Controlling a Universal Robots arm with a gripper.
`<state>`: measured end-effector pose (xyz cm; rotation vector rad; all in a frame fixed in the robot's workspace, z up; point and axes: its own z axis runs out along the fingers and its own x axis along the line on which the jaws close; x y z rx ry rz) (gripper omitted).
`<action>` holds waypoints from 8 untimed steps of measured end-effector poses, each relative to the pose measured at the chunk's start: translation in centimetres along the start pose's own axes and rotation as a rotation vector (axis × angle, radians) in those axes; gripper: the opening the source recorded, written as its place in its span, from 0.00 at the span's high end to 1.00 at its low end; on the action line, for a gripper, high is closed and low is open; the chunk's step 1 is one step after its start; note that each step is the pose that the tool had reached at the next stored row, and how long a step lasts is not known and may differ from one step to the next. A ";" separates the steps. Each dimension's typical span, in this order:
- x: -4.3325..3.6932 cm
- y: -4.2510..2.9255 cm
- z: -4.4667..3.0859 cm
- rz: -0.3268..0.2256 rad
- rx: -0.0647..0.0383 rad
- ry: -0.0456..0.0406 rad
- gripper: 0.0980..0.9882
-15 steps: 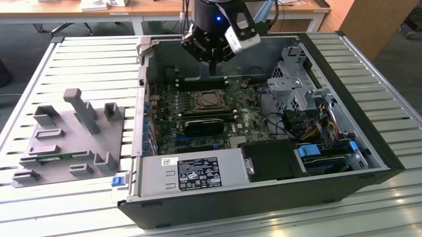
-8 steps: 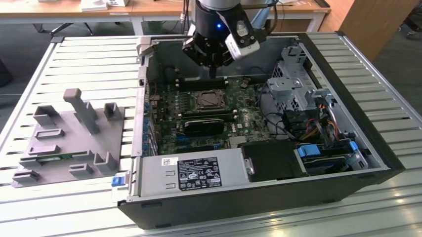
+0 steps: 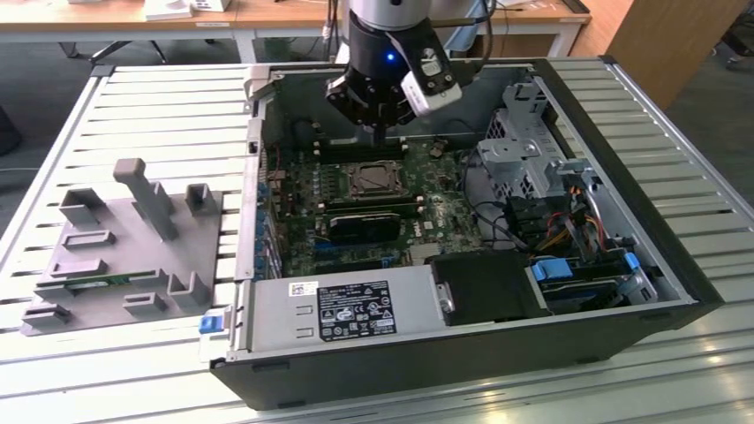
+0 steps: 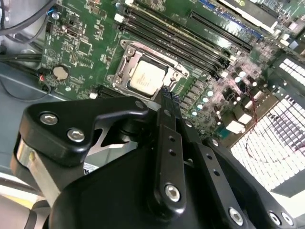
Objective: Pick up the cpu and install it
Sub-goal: 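Install the second cpu locking lever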
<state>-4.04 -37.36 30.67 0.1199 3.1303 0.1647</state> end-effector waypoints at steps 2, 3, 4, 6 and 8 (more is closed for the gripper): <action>0.00 -0.04 0.36 0.000 0.000 0.0003 0.99; 0.00 -0.06 0.53 0.000 0.000 0.0005 0.99; 0.00 -0.08 0.71 0.000 0.000 0.0011 0.99; -0.01 -0.12 1.06 0.000 0.000 0.0037 0.99; -0.01 -0.20 1.27 0.000 0.000 0.0051 0.99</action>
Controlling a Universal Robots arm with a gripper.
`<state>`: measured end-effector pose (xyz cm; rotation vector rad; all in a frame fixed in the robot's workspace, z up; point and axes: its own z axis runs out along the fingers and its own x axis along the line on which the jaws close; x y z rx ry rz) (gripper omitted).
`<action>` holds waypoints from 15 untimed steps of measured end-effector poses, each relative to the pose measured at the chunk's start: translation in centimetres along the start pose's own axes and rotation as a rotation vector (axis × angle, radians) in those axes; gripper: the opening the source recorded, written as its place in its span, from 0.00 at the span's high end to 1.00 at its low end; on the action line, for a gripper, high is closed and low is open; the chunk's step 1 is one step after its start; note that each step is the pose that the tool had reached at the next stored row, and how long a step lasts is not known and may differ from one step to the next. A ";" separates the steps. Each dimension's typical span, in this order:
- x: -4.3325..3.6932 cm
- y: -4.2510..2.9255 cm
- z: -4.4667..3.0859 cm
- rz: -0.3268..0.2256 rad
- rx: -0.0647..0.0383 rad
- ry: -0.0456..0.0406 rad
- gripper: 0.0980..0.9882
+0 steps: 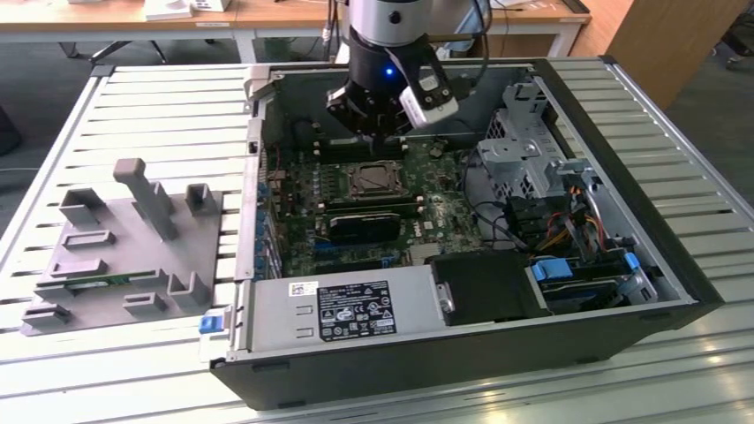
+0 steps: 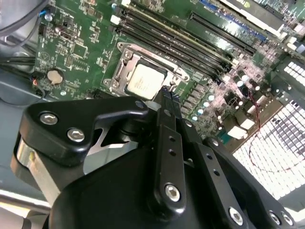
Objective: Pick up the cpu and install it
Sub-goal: 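Install the second cpu locking lever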
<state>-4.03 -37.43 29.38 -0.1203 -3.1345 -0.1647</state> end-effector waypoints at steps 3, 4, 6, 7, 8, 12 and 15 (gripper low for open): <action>-0.01 -0.22 0.15 0.000 0.000 0.0005 0.99; -0.02 -0.35 0.20 0.000 0.000 0.0005 0.99; -0.03 -0.51 0.43 0.000 0.000 0.0007 0.99; -0.03 -0.54 0.60 0.000 0.000 0.0015 0.99; -0.03 -0.56 0.78 0.000 0.000 0.0020 0.99; -0.05 -0.63 1.51 0.000 0.000 0.0033 0.99; -0.06 -0.69 2.05 0.000 0.000 0.0039 0.99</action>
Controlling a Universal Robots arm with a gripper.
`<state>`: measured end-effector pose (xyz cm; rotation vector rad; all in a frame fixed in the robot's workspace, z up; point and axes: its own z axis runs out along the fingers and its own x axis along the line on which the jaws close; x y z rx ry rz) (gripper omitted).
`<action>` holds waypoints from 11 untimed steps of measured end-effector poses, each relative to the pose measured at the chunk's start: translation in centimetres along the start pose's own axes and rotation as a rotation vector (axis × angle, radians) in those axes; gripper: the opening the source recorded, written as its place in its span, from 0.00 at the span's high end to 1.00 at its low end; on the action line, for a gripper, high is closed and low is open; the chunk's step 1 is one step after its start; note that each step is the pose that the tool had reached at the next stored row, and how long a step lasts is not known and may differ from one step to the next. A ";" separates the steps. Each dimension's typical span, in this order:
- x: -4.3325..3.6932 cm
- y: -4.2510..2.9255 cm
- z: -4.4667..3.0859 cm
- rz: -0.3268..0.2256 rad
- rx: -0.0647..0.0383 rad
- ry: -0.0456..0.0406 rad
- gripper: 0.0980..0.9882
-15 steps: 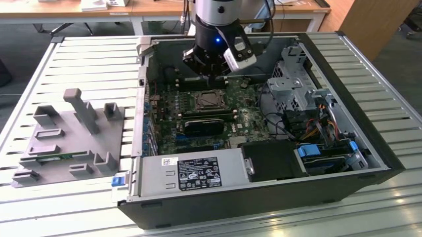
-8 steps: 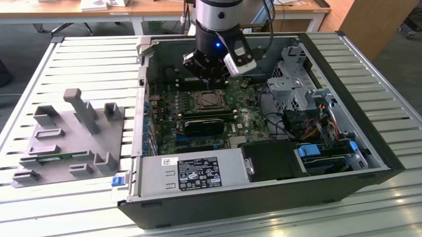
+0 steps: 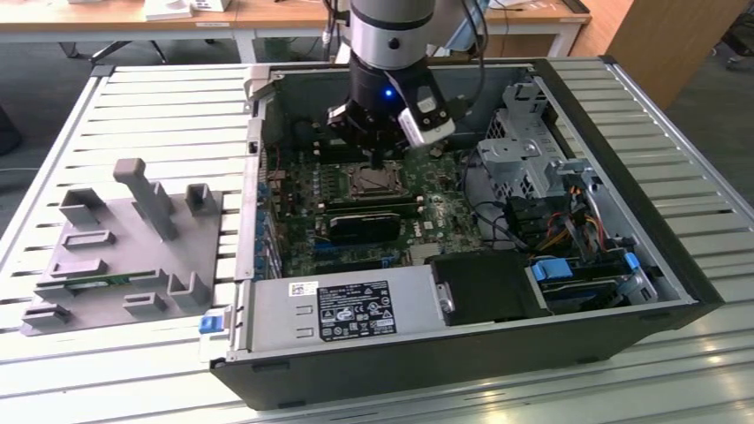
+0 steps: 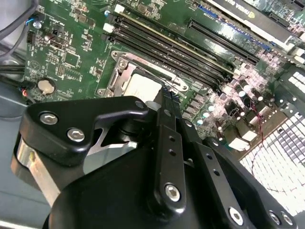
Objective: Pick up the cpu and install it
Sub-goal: 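Install the second cpu locking lever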
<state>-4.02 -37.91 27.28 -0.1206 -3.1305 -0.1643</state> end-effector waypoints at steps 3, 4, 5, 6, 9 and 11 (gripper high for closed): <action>-0.08 -0.05 0.55 0.000 0.000 0.0019 0.99; -0.09 -0.05 0.73 0.000 0.000 0.0029 0.99; -0.11 -0.07 0.91 0.000 0.000 0.0036 0.99; -0.11 -0.09 1.08 0.000 0.000 0.0038 0.99; -0.11 -0.11 1.30 0.001 0.000 0.0055 0.99; -0.12 -0.14 1.58 0.001 0.001 0.0083 0.99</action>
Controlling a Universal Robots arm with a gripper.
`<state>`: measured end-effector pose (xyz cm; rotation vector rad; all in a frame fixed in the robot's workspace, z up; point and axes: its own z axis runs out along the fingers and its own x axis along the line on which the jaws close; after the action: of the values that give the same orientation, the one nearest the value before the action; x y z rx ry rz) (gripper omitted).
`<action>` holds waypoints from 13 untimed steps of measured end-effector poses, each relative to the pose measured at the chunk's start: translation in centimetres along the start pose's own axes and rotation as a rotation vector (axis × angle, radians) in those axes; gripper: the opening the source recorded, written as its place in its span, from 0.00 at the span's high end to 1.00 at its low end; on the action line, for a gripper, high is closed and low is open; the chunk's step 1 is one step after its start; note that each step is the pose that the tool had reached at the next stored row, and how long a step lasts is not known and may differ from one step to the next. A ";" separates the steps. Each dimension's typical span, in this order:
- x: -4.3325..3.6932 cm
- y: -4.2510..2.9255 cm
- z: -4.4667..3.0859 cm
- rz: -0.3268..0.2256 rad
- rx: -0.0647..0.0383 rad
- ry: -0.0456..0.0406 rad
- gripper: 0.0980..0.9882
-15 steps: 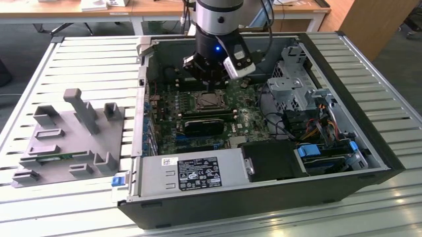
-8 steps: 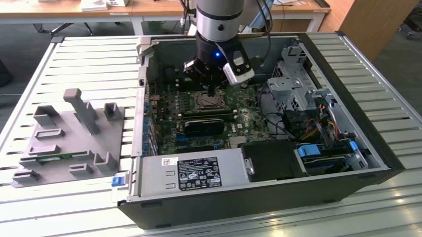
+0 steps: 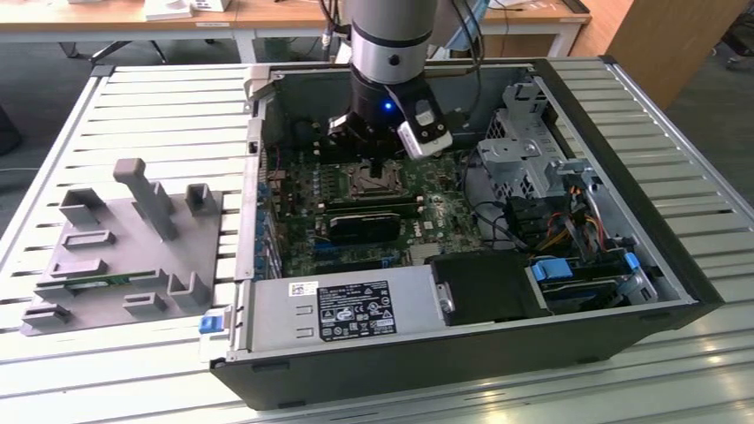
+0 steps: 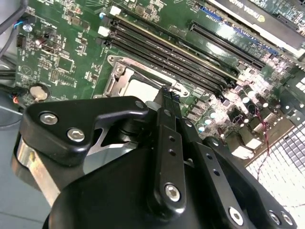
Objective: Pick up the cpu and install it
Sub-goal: 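Install the second cpu locking lever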
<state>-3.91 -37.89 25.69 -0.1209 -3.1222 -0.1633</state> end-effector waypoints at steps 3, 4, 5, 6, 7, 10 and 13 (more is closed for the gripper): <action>0.00 -0.06 0.55 0.001 0.000 0.0039 0.99; -0.01 -0.08 0.73 0.001 0.000 0.0048 0.99; -0.01 -0.09 0.91 0.001 0.000 0.0053 0.99; -0.01 -0.11 1.09 0.001 0.000 0.0054 0.99; 0.01 -0.13 1.26 0.001 0.000 0.0054 0.99; 0.47 -0.22 1.73 0.001 0.000 0.0055 0.99; 1.24 -0.32 2.14 0.001 0.000 0.0054 0.99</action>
<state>-5.19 -37.89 23.55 -0.1212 -3.1167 -0.1627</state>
